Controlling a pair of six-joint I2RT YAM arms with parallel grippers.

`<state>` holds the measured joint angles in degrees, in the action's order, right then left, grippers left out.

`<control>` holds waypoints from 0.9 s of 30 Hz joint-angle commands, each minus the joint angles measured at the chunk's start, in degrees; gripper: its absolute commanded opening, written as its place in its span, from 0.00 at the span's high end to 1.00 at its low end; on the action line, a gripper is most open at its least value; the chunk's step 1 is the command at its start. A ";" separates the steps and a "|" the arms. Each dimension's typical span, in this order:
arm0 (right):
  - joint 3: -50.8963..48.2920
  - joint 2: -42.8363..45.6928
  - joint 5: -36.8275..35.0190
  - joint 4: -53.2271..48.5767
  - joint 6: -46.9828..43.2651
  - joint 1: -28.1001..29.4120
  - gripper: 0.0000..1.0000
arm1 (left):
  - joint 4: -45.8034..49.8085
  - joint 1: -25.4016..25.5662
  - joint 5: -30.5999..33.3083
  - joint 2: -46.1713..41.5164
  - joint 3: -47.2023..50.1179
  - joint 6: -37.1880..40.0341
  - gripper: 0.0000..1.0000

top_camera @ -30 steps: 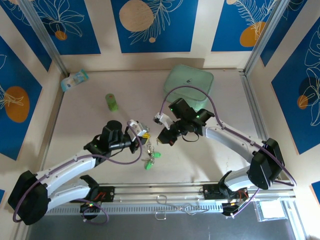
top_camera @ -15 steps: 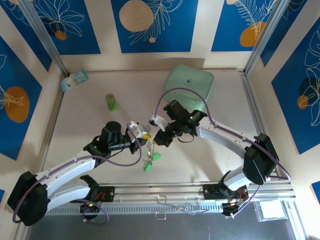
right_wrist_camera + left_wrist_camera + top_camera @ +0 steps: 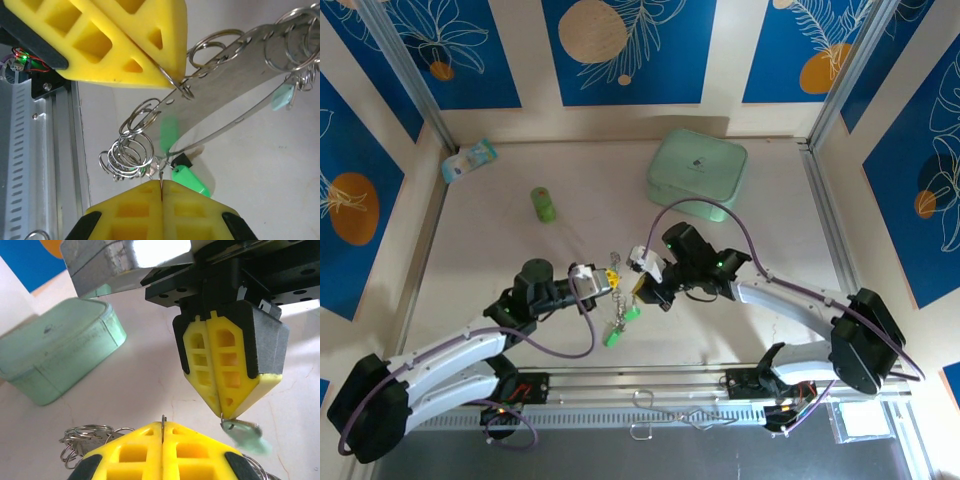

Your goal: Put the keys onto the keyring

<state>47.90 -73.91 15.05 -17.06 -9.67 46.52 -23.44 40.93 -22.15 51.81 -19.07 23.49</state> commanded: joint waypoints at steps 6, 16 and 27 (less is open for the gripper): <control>-1.22 2.28 -1.37 8.79 -2.16 1.51 1.00 | -4.86 1.07 0.90 -1.38 0.37 3.16 1.00; -1.56 2.34 -2.90 11.53 -1.50 2.09 1.00 | -2.64 1.04 -0.18 -0.25 -0.70 1.38 1.00; -1.76 2.53 -4.98 12.31 -0.70 1.93 1.00 | -1.70 1.08 -0.26 -0.11 -0.97 1.39 1.00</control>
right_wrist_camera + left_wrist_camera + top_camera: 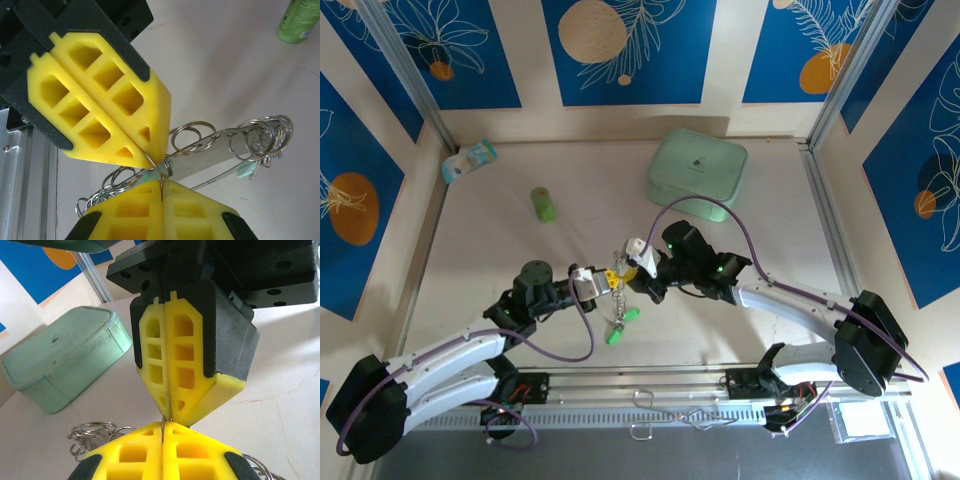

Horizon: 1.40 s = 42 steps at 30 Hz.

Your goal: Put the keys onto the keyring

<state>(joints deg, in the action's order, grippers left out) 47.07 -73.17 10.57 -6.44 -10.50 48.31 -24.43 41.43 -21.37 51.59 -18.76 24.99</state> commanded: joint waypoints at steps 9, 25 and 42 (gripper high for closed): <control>-1.80 2.49 0.29 3.43 0.47 0.05 1.00 | 0.07 0.57 -0.17 0.61 -1.67 -0.46 1.00; 0.44 -0.34 -8.32 1.90 4.55 -0.74 1.00 | -2.15 0.66 -2.26 -0.39 -0.75 -0.87 1.00; 2.94 -2.50 -0.23 -0.62 11.76 -4.48 1.00 | -9.46 0.67 -2.37 -0.04 0.99 -6.00 1.00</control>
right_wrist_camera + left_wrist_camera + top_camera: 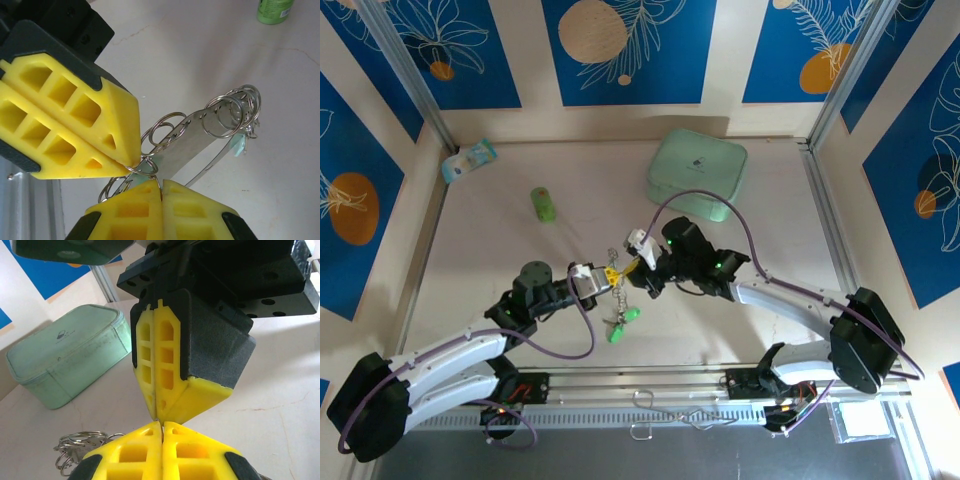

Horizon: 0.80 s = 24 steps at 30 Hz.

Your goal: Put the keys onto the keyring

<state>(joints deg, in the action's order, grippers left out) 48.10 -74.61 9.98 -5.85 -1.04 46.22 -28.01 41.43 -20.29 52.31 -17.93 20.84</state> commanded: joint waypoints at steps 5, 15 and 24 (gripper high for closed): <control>2.39 -2.20 8.25 -1.73 3.79 -4.34 1.00 | -9.14 0.59 -3.64 -0.18 0.77 -4.43 1.00; -0.05 -0.20 15.89 0.00 5.53 -8.10 0.72 | -22.19 0.56 -2.17 3.84 2.24 -15.60 1.00; -4.33 8.32 20.39 2.26 -0.09 -11.50 0.60 | -34.71 -0.13 -2.03 8.62 5.27 -25.08 1.00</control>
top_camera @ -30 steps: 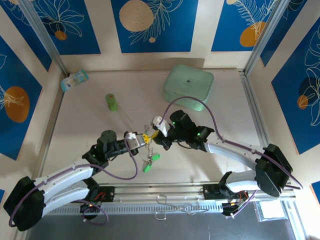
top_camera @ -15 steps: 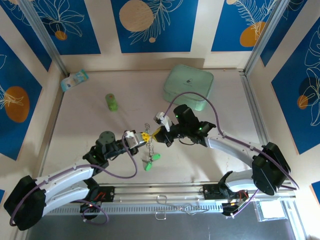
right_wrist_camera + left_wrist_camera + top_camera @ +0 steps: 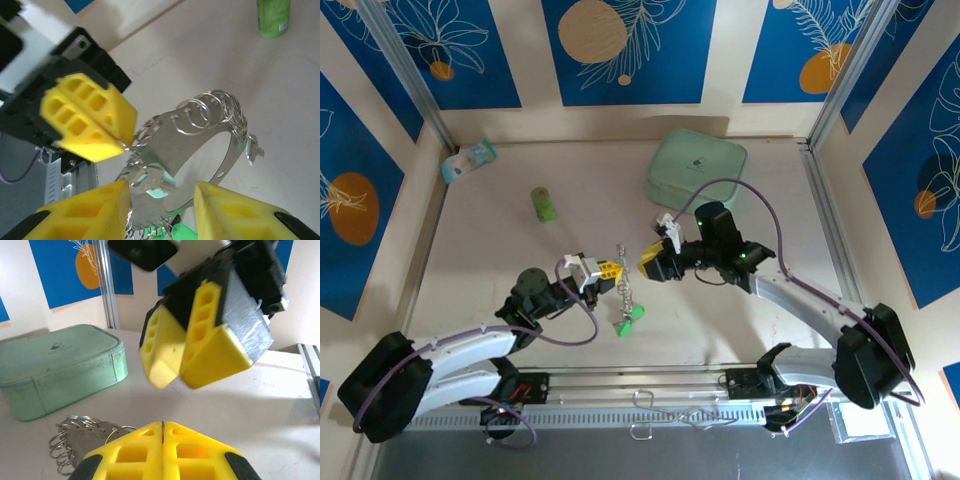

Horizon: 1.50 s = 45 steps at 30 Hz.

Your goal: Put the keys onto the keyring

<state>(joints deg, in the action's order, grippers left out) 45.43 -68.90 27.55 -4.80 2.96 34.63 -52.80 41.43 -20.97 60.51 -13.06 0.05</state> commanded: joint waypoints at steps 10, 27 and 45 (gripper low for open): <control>-0.61 2.63 5.85 0.14 -15.75 1.92 0.65 | -24.00 -0.85 -10.83 7.84 0.46 -6.90 1.00; -1.36 3.12 1.57 -3.27 -21.33 3.60 0.82 | -19.69 -0.83 -14.27 8.04 -0.92 -1.64 1.00; -1.87 2.38 5.01 -5.31 -21.72 3.51 0.92 | -19.99 -0.82 -13.57 7.59 -0.96 -1.55 1.00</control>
<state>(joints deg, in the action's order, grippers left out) 44.21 -66.22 30.68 -8.69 -17.80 37.82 -70.43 40.99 -33.69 69.80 -12.64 -2.48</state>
